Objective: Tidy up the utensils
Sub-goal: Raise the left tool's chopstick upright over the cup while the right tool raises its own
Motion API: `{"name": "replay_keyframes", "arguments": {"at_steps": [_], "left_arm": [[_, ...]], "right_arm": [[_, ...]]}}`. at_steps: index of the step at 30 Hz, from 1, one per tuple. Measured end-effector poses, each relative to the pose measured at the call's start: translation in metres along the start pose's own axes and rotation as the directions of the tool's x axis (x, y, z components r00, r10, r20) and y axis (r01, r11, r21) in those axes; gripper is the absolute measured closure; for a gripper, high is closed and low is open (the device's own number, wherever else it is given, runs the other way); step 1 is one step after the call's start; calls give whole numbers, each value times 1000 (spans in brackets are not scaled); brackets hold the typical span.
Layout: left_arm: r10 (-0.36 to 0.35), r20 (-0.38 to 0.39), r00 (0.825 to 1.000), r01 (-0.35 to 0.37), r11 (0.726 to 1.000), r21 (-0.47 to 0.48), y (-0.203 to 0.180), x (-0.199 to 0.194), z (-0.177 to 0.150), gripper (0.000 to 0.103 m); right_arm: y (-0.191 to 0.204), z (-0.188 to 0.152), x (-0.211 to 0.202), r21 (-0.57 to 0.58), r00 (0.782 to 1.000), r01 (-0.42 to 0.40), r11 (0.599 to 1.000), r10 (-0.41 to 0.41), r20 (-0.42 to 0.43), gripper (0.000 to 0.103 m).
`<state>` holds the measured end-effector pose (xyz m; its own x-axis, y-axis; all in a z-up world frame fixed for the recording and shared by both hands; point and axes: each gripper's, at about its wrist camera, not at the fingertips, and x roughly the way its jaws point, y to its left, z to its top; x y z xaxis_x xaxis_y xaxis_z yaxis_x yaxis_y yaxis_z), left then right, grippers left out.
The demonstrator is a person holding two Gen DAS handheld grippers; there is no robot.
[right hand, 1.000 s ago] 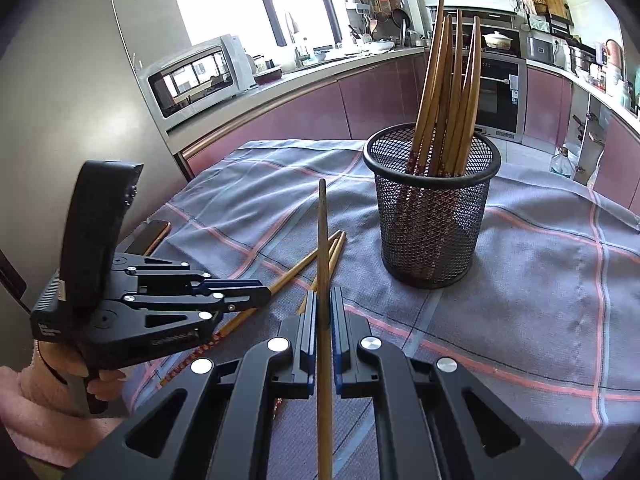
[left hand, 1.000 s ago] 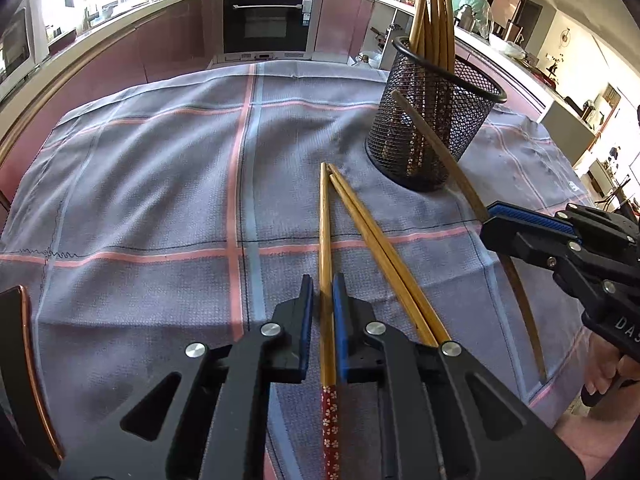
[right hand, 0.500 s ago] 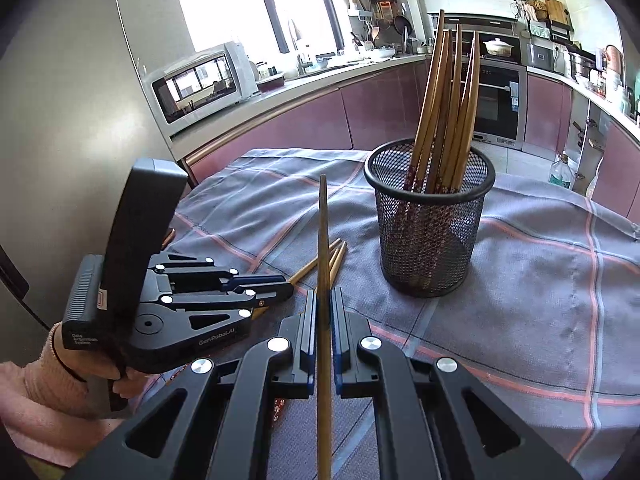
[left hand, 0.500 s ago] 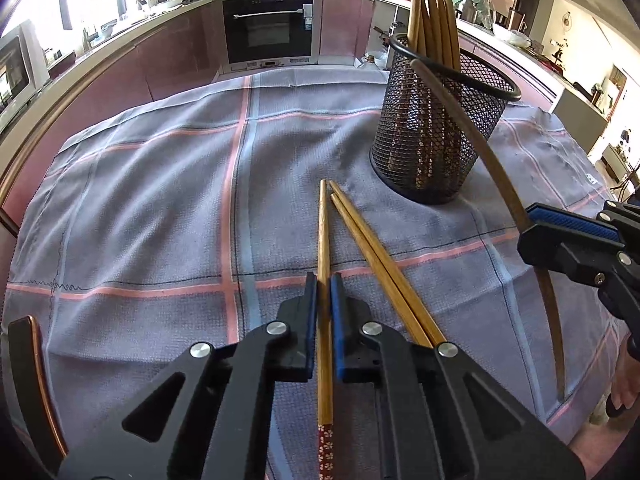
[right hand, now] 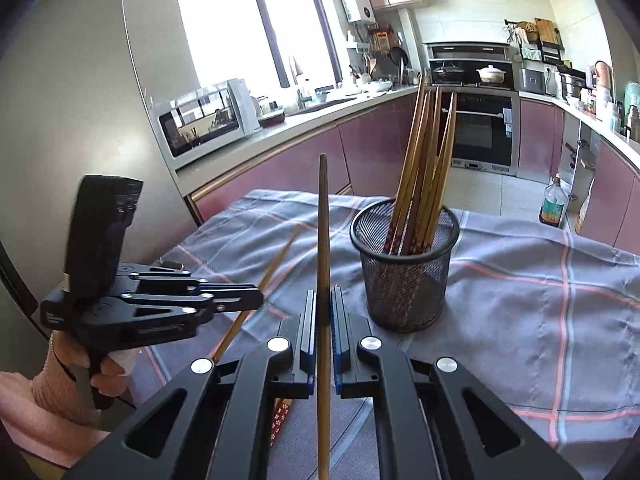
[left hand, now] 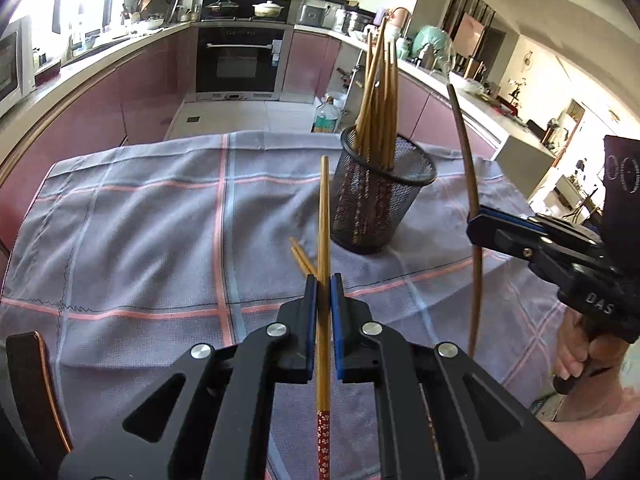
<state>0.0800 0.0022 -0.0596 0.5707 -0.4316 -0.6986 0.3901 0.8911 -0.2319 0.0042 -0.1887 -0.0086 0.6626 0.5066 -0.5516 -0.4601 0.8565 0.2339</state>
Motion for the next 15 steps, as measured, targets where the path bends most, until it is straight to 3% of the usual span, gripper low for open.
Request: {"name": "replay_keyframes", "arguments": {"at_steps": [6,15], "left_arm": [[-68,98,993,67,998,7,-4,-38,15,96],[-101,228,968,101,995,13,-9,-81,44,96]], "right_arm": [[-6,13,-15,6,998,12,1000,-12,64,98],[-14,34,-30,2,990,18,1000,-18,142,98]]}}
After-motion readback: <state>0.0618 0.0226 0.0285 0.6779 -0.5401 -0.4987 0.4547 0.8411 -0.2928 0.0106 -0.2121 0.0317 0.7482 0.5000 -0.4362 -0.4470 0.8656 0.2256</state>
